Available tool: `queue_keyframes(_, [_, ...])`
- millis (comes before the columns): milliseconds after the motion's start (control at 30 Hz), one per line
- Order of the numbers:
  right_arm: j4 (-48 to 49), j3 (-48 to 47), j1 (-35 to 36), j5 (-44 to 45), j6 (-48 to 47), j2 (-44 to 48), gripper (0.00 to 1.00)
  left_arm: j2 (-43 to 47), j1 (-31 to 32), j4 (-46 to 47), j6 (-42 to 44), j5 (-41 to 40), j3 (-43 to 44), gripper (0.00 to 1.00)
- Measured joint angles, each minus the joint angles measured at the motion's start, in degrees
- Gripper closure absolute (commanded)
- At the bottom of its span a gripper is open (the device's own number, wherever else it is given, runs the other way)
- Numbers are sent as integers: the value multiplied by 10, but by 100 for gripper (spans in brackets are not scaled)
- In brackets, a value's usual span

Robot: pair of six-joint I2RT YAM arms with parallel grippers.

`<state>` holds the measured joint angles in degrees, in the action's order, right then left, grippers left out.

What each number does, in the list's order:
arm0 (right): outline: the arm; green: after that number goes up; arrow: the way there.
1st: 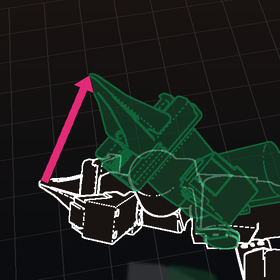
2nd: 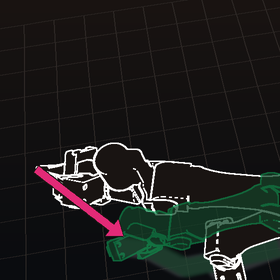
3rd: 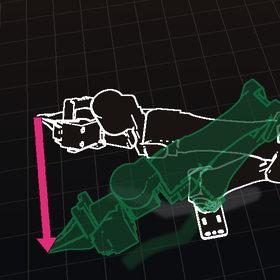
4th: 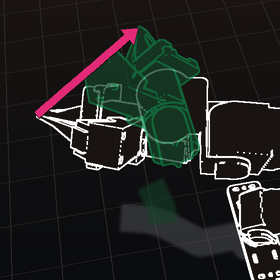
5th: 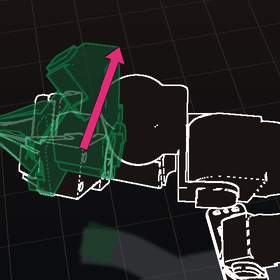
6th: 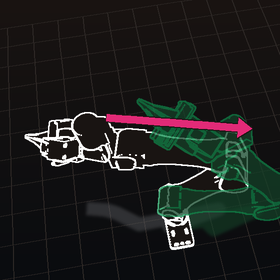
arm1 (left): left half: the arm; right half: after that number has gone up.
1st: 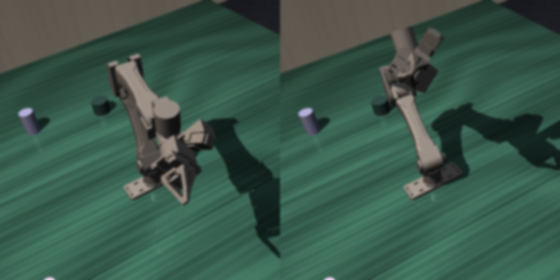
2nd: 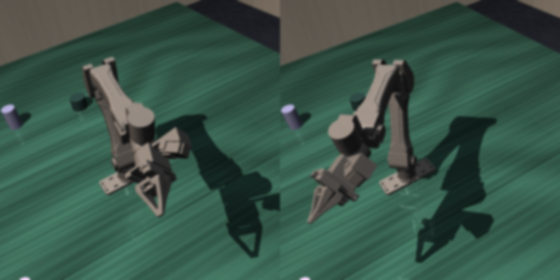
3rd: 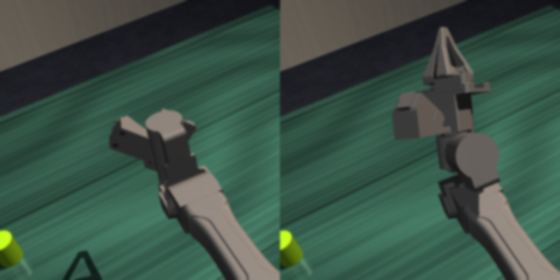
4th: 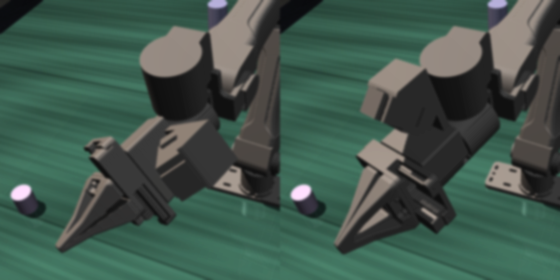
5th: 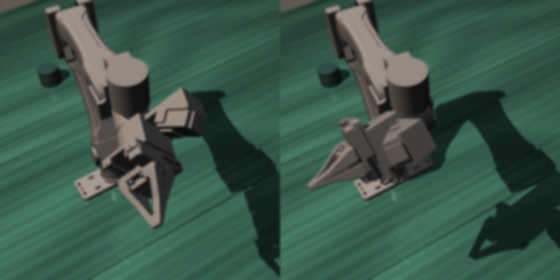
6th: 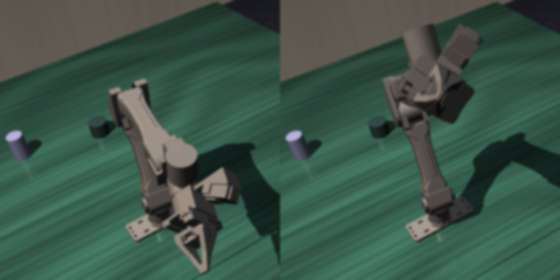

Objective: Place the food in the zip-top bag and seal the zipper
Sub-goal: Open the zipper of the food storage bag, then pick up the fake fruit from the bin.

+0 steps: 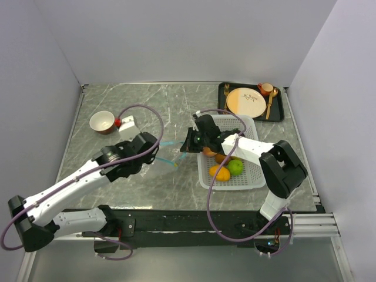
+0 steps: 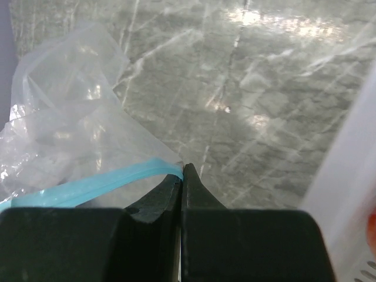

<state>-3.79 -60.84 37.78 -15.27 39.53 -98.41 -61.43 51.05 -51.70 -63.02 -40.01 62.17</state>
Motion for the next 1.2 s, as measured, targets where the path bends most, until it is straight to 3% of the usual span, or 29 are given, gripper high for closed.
queue_keyframes(100, [3, -6, 10, -1, 0, 0, 100, 15, 0, -12, -6, -9, 0, 99])
queue_keyframes(200, [6, -11, 19, -2, 0, 0, 85, 8, 0, -15, -7, -10, 0, 99])
queue_keyframes(233, [9, -11, 22, -2, -2, 0, 73, 2, 0, -14, -7, -10, 0, 99])
queue_keyframes(300, [8, -11, 26, -1, -2, 1, 71, -14, 0, -11, -7, -10, 0, 99])
queue_keyframes(467, [-6, -7, 26, 34, -10, 43, 40, -53, 0, 6, -7, -8, -3, 99])
queue_keyframes(700, [-50, -3, 21, 150, -21, 173, 20, -72, 0, 47, -4, 2, -19, 99])
queue_keyframes(900, [-83, 51, -30, 250, -1, 269, 13, -72, 0, 81, 4, 15, -40, 99])
queue_keyframes(1100, [-117, 123, -158, 267, 18, 296, 13, -64, 0, 105, 8, 30, -61, 99])
queue_keyframes(1200, [-137, 138, -188, 266, 17, 296, 13, -54, 0, 115, 10, 33, -68, 99])
